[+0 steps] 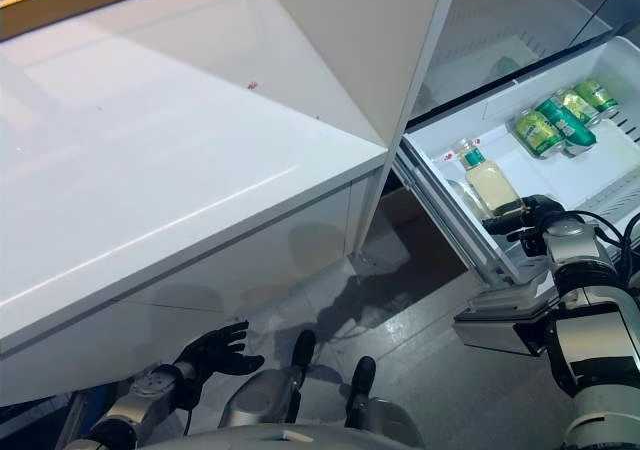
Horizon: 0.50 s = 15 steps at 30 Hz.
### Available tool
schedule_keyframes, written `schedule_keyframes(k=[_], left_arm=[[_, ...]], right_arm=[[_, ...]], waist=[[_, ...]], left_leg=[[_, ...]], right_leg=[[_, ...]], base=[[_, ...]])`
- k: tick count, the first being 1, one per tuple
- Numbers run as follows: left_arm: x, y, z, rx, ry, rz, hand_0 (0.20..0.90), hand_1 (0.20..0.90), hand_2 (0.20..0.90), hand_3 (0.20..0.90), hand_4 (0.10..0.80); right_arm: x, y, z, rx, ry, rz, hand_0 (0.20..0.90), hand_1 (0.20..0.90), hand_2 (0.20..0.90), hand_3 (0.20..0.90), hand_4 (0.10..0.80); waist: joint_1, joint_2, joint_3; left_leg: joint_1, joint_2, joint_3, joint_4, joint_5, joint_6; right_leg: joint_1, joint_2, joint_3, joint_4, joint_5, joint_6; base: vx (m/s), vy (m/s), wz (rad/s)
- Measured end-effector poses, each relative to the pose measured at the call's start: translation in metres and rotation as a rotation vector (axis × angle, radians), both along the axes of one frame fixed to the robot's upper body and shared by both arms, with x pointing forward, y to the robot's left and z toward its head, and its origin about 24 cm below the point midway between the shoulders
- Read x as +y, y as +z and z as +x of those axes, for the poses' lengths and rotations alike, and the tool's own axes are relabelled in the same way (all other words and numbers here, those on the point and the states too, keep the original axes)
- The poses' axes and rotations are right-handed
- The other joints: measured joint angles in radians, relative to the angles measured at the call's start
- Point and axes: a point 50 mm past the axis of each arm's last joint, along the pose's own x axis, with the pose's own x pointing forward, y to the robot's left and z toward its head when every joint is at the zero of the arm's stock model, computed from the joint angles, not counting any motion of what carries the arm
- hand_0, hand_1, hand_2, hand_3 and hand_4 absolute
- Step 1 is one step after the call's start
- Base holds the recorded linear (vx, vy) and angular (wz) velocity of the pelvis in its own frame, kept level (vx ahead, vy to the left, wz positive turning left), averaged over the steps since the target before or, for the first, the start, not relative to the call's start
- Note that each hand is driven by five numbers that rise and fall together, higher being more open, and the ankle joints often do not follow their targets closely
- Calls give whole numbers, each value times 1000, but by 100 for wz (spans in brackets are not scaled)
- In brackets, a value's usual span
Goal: Put drinks into fridge and close the fridge
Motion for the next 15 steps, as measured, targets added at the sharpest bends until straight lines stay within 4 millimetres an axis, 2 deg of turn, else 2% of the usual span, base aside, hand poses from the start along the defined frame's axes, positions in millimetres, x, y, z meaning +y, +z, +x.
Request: schedule_keyframes(k=[3,4,5,7,8,9,15], left_arm=[[1,1,2,3,-23,24,900,900,900,900,800],[1,2,6,-1,-25,25,900,900,900,900,800],[1,3,7,-1,-25,25,900,900,900,900,800],[1,3,7,-1,-28,21,900,900,900,900,800],[1,3,7,0,-29,21,900,900,900,900,800],[0,3,7,1,-32,18,900,900,900,900,800],[1,6,13,-12,-53,30,900,900,900,900,800]], right_arm=[[5,4,4,25,52,-31,300,300,300,200,100],[5,4,5,37,69,-44,326,326,326,230,130],[6,4,5,43,74,-47,455,455,455,381,281],[8,5,6,59,102,-56,545,545,545,485,385],[9,6,7,65,121,-69,745,745,745,719,619],[14,7,9,75,157,-93,900,900,900,900,800],[21,11,14,76,222,-119,900,900,900,900,800]], waist=[[-3,-1,6],[-3,-2,10],[-3,-2,10],[-3,-2,10],[-3,-2,10],[-3,-3,11],[-12,-6,13]], left_leg=[[1,0,11,0,-2,1],[1,0,11,0,-2,2],[1,1,12,0,-2,2],[2,1,18,0,-4,3],[2,2,24,0,-5,3],[2,3,35,0,-7,4],[4,2,57,0,-11,9]], right_leg=[[-3,0,14,0,2,1],[-4,1,15,0,2,1],[-4,1,15,0,2,1],[-5,1,20,0,2,1],[-8,1,27,0,5,2],[-13,2,39,0,8,3],[-18,3,57,0,15,7]], base=[[-9,-19,-11],[0,0,0],[0,0,0],[9,-3,-8],[-20,7,-22],[-25,5,-26],[-11,-3,-12]])
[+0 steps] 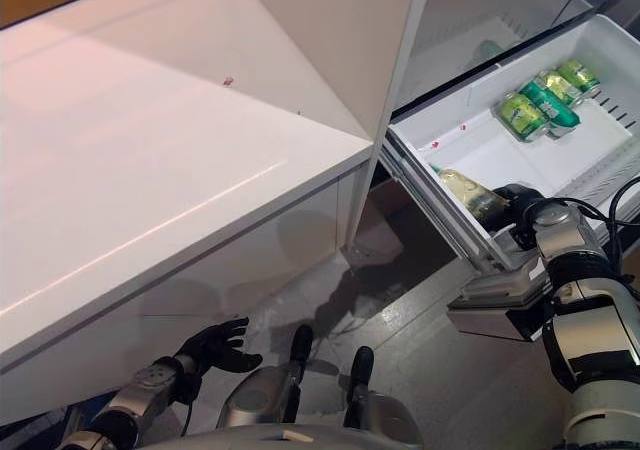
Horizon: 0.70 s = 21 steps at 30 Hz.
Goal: Put drinks into fridge and close the fridge
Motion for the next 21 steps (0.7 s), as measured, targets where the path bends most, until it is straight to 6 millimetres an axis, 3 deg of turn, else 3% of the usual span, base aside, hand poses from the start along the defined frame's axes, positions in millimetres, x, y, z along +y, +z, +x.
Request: schedule_keyframes(k=[11,15,21], left_arm=[[2,-1,-2,26,3,12,900,900,900,900,800],[5,-4,-9,47,0,31,900,900,900,900,800],[7,-7,-16,66,6,52,900,900,900,900,800]], right_arm=[[13,13,9,-106,17,46,900,900,900,900,800],[28,36,17,-285,9,103,900,900,900,900,800],[34,72,17,-541,-37,214,900,900,900,900,800]], waist=[[-22,-21,11],[-61,-21,11],[-107,-21,9]], left_leg=[[32,-1,30,0,-5,7],[44,0,51,0,-6,9],[70,1,73,-1,-9,10]], right_leg=[[20,-1,28,0,12,5],[26,-1,43,0,20,8],[43,-1,67,0,23,6]], base=[[-13,20,-9],[6,36,-14],[-17,51,-11]])
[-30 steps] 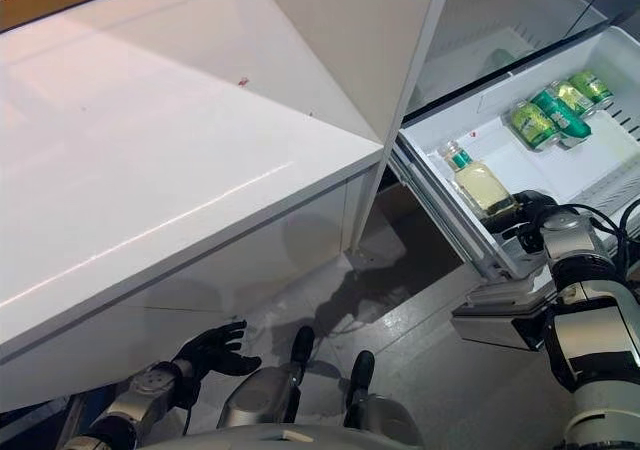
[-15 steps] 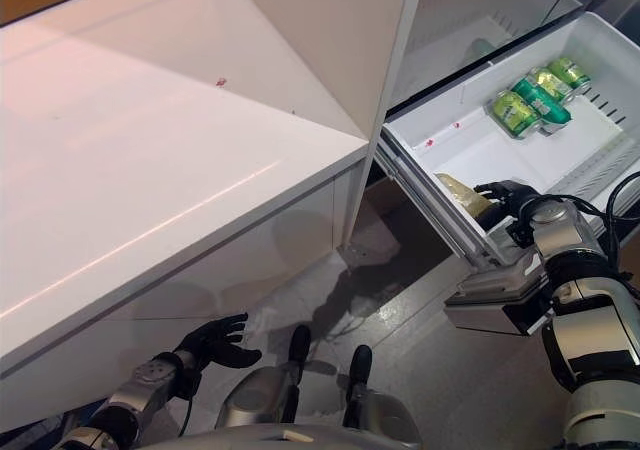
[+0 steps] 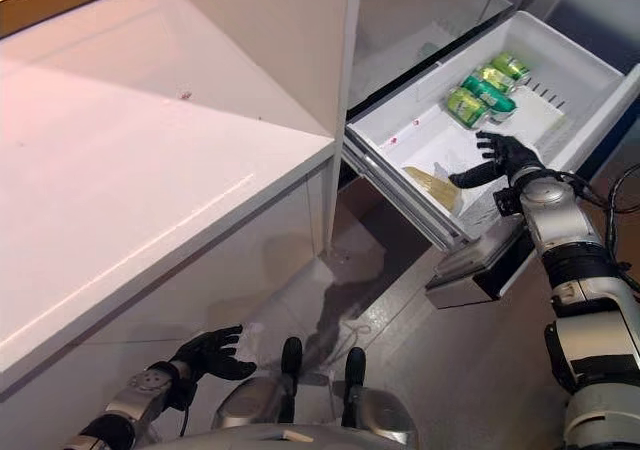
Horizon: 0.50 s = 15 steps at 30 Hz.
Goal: Put drinks into fridge and close the fridge
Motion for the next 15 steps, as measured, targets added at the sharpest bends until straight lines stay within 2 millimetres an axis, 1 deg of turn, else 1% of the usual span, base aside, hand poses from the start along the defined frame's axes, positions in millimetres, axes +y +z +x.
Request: schedule_keyframes(k=[4,6,7,9,11,13,14,15], left_arm=[[-5,-5,-4,12,14,-13,900,900,900,900,800],[-7,-6,-5,12,15,-21,900,900,900,900,800],[-10,-8,-6,20,20,-29,900,900,900,900,800],[-13,-12,-12,37,29,-36,900,900,900,900,800],[-16,-18,-21,67,45,-41,900,900,900,900,800],[-17,-21,-27,78,50,-44,900,900,900,900,800],[-17,-23,-30,93,56,-42,900,900,900,900,800],[-17,-24,-32,98,60,-40,900,900,900,900,800]], right_arm=[[-5,26,-9,-212,-45,70,900,900,900,900,800],[-8,33,-11,-272,-70,89,900,900,900,900,800],[-14,37,-16,-322,-101,115,900,900,900,900,800],[-19,37,-21,-373,-137,148,900,900,900,900,800],[-28,35,-28,-428,-188,192,900,900,900,900,800],[-37,33,-36,-481,-246,247,900,900,900,900,800],[-43,30,-42,-516,-292,300,900,900,900,900,800],[-45,27,-44,-528,-308,319,900,900,900,900,800]], waist=[[-25,2,-5],[-28,2,-8],[-30,3,-21],[-29,6,-45],[-30,8,-83],[-30,12,-107],[-32,16,-125],[-33,17,-131]], left_leg=[[10,0,0,0,0,0],[12,0,1,0,0,0],[13,0,1,0,0,0],[13,1,2,0,-4,0],[13,1,3,0,-8,0],[13,0,3,0,-9,1],[13,0,3,0,-9,1],[13,-1,3,0,-10,1]], right_leg=[[8,0,3,0,2,-1],[9,0,5,0,2,-1],[9,-1,6,0,2,-1],[9,-1,6,0,2,-1],[8,-1,7,0,2,-1],[9,-1,7,0,1,-1],[9,-2,9,0,1,-1],[9,-2,9,0,1,0]], base=[[-18,48,-5],[-13,55,-3],[0,49,-2],[8,41,-1],[16,34,-1],[10,15,-1],[0,0,0],[0,0,0]])
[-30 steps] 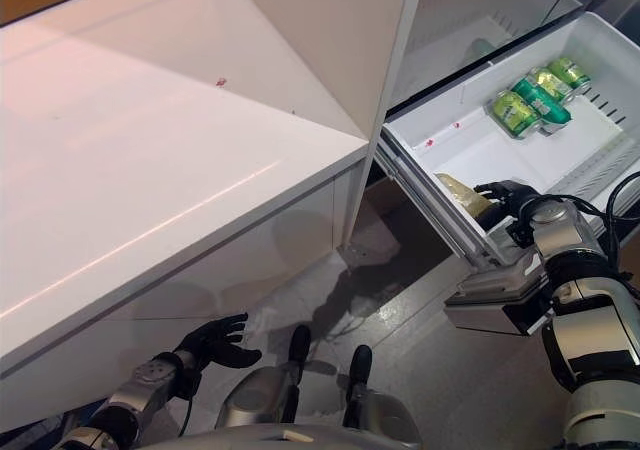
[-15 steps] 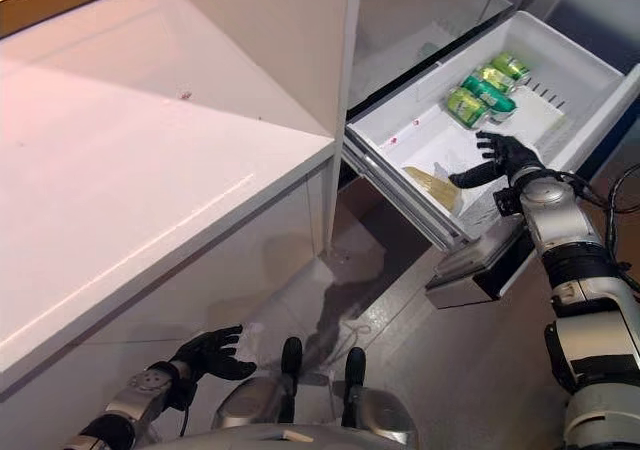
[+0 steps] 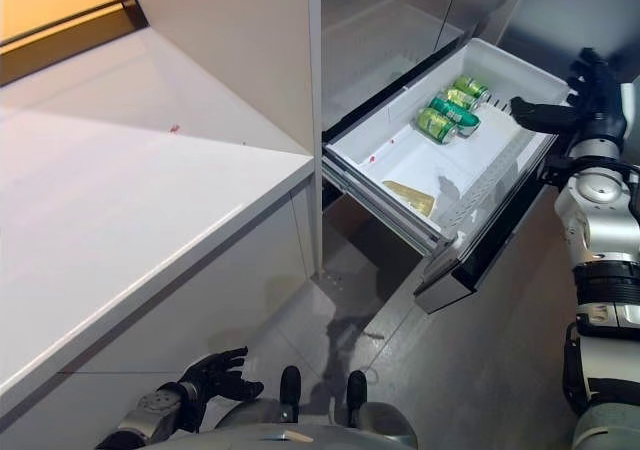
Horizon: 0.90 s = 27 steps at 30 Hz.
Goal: Put drinks into fridge and close the fridge
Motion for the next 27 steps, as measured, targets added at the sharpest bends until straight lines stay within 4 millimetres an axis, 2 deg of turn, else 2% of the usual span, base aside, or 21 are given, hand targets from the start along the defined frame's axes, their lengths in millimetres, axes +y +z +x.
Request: schedule_keyframes(k=[4,6,9,11,17,20,21,27], left_arm=[[0,-4,-9,35,13,3,900,900,900,900,800],[-1,-5,-11,39,15,0,900,900,900,900,800],[-4,-5,-9,32,18,-4,900,900,900,900,800],[-7,-6,-7,24,22,-4,900,900,900,900,800],[-14,1,17,-45,19,-10,900,900,900,900,800],[-19,10,40,-125,29,-18,900,900,900,900,800],[-20,13,46,-142,33,-17,900,900,900,900,800],[-21,17,51,-190,57,-41,900,900,900,900,800]], right_arm=[[1,-25,-6,-16,-52,112,900,900,900,900,800],[2,-49,-11,31,-76,152,900,900,900,900,800],[3,-78,-20,97,-109,197,900,900,900,900,800],[4,-86,-24,96,-137,210,900,900,900,900,800],[4,-80,-26,7,-206,213,900,900,900,900,800],[7,-70,-20,-38,-203,219,900,900,900,900,800],[7,-71,-18,-37,-201,227,900,900,900,900,800],[18,-70,-10,-130,-83,362,900,900,900,900,800]], waist=[[-26,12,-25],[-25,14,-26],[-23,23,-21],[-22,34,-17],[-12,56,43],[-4,70,103],[0,75,118],[6,85,152]], left_leg=[[2,-1,0,1,-5,-4],[-2,-1,4,41,-20,-1],[-20,-1,-2,123,-61,0],[-42,-3,-7,173,-85,5],[-174,-37,-28,367,-138,25],[-291,-51,-24,516,-192,41],[-321,-53,-22,549,-203,39],[-386,-59,-10,638,-226,56]], right_leg=[[-2,1,5,8,-2,1],[1,1,15,25,-9,0],[-7,-2,11,89,-51,0],[-36,-9,1,156,-85,-2],[-190,-45,-15,416,-188,6],[-305,-70,-10,572,-243,12],[-333,-74,-8,602,-250,14],[-394,-87,3,676,-262,22]], base=[[19,-32,-2],[37,-51,-6],[36,-38,4],[-28,-30,11],[-145,19,17],[-141,49,8],[-58,48,5],[-27,47,0]])
